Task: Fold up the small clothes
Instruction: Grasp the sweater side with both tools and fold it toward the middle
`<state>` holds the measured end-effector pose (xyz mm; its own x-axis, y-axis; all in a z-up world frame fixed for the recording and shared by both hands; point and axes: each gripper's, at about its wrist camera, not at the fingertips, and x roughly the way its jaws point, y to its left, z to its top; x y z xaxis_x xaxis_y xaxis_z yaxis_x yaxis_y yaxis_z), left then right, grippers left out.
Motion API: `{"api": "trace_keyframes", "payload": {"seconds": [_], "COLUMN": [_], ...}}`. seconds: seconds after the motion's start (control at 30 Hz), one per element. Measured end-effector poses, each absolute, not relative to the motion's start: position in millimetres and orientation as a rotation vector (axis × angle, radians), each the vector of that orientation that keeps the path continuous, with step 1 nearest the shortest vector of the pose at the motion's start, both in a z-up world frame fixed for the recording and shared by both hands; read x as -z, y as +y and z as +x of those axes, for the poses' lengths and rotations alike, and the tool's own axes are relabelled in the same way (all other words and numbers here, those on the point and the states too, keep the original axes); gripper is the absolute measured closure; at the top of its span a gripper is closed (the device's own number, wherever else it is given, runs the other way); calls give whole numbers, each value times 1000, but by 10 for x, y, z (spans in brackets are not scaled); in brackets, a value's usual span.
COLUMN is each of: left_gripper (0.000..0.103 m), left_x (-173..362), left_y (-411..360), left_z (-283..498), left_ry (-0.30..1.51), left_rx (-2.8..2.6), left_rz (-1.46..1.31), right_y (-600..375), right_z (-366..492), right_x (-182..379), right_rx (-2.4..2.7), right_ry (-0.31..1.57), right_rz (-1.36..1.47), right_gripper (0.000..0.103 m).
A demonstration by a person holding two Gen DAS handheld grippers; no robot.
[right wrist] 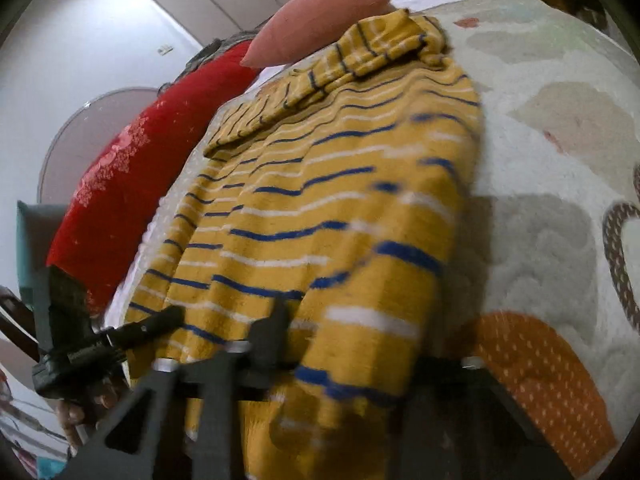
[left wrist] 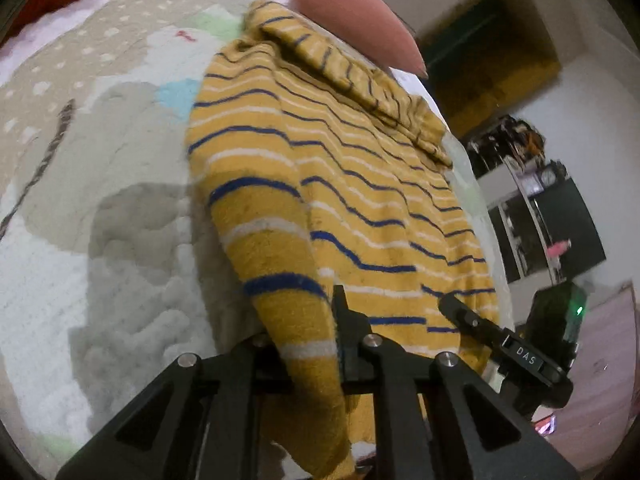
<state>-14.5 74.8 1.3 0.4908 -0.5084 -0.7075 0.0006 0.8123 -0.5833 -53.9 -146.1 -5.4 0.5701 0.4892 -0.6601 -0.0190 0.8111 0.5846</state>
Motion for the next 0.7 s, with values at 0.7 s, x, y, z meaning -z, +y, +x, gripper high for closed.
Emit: {"api": "trace_keyframes", "payload": {"seconds": [0.7], "left_gripper": [93], "left_x": [-200], "left_y": [925], "left_z": [-1075], "left_ry": [1007], "left_rx": [333], "left_rz": [-640], "right_y": [-1682], "right_z": [-1653], "right_x": [19], "right_rx": [-442], "right_ry": [962], "right_rz": [622], "right_gripper": [92]}}
